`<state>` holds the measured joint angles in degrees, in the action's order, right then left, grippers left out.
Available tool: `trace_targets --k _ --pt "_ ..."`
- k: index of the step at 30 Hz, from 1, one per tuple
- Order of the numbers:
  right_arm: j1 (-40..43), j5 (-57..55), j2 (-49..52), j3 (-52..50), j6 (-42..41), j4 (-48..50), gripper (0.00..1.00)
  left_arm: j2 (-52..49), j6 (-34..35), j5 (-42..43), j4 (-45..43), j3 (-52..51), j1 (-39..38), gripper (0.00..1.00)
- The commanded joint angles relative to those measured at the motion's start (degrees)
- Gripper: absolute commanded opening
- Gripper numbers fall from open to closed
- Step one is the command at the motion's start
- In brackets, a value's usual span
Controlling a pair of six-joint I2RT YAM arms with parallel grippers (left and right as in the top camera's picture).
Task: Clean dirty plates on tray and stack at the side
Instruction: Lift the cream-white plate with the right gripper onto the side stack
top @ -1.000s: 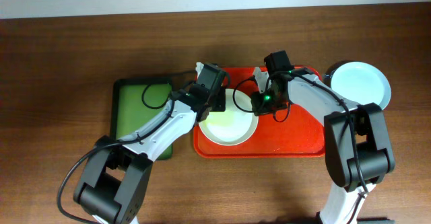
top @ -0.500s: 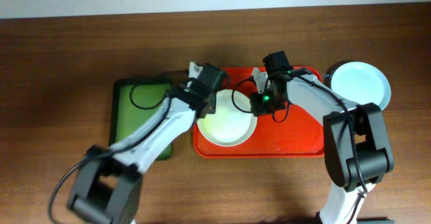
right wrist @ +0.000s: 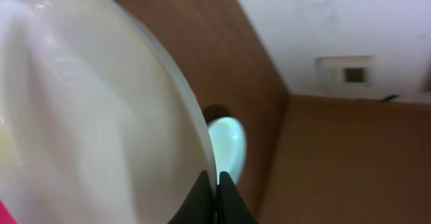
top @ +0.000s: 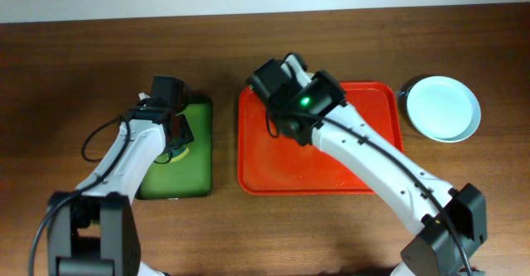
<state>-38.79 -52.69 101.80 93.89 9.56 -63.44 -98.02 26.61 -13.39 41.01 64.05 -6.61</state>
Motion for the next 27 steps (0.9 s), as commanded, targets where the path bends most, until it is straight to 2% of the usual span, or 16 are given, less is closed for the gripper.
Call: trace_targets --k 1,4,6,9,10,12,13,14,15,16,17,18,19,20,22,27 --pt "-4.39 -16.94 -0.94 1.29 8.35 -0.04 0.04 -2.16 0.33 1.22 -1.20 -0.33 0.07 0.00" --pt "-7.58 -26.56 -0.94 1.29 16.92 0.09 0.04 -2.16 0.33 3.50 -1.62 -0.33 0.07 0.00" --pt "-8.09 -30.40 -0.94 1.29 17.22 0.17 0.04 -2.16 0.33 3.54 -1.60 -0.33 0.07 0.00" --pt "-8.09 -30.32 -0.94 1.29 17.20 0.17 0.04 -2.16 0.33 3.54 -1.60 -0.33 0.02 0.10" --pt "-8.09 -30.32 -0.94 1.29 17.20 0.17 0.04 -2.16 0.33 3.56 -1.60 -0.31 0.02 0.18" --pt "-8.07 -30.25 -0.94 1.29 16.65 0.20 0.04 -2.10 0.28 3.54 -1.40 0.42 0.02 0.11" --pt "-7.74 -27.52 -0.94 1.29 14.69 0.17 0.04 -1.68 0.28 3.54 -0.09 2.54 0.04 0.11" --pt "-4.87 -13.84 -0.94 1.27 11.91 0.20 0.04 -0.52 0.28 3.54 2.03 5.25 0.04 0.16" --pt "-0.35 2.12 -0.94 1.18 11.41 0.46 0.04 0.74 0.28 3.54 3.02 6.82 0.02 0.22" --pt "9.97 20.48 -0.94 1.18 11.34 3.80 0.04 2.62 0.28 3.54 3.21 7.21 0.02 0.34" --pt "21.29 36.79 -0.94 1.18 9.07 7.26 0.04 3.54 0.28 3.54 3.65 7.21 0.02 0.70" --pt "31.47 53.55 -0.70 1.18 6.97 8.70 0.04 3.54 0.28 3.52 3.91 7.21 0.02 0.99" --pt "47.15 73.85 0.76 1.16 5.97 8.28 0.04 3.54 0.31 3.52 4.50 7.19 0.02 0.99" --pt "57.88 80.41 3.32 1.16 5.70 6.99 0.04 3.54 0.31 3.52 4.50 7.19 0.02 0.99" --pt "72.17 80.56 9.22 1.16 -1.49 6.97 0.04 3.54 0.31 3.54 4.50 7.19 0.02 0.99" --pt "87.03 80.52 19.12 1.16 -6.43 10.71 0.04 3.54 0.31 3.54 4.72 7.19 0.02 0.99"
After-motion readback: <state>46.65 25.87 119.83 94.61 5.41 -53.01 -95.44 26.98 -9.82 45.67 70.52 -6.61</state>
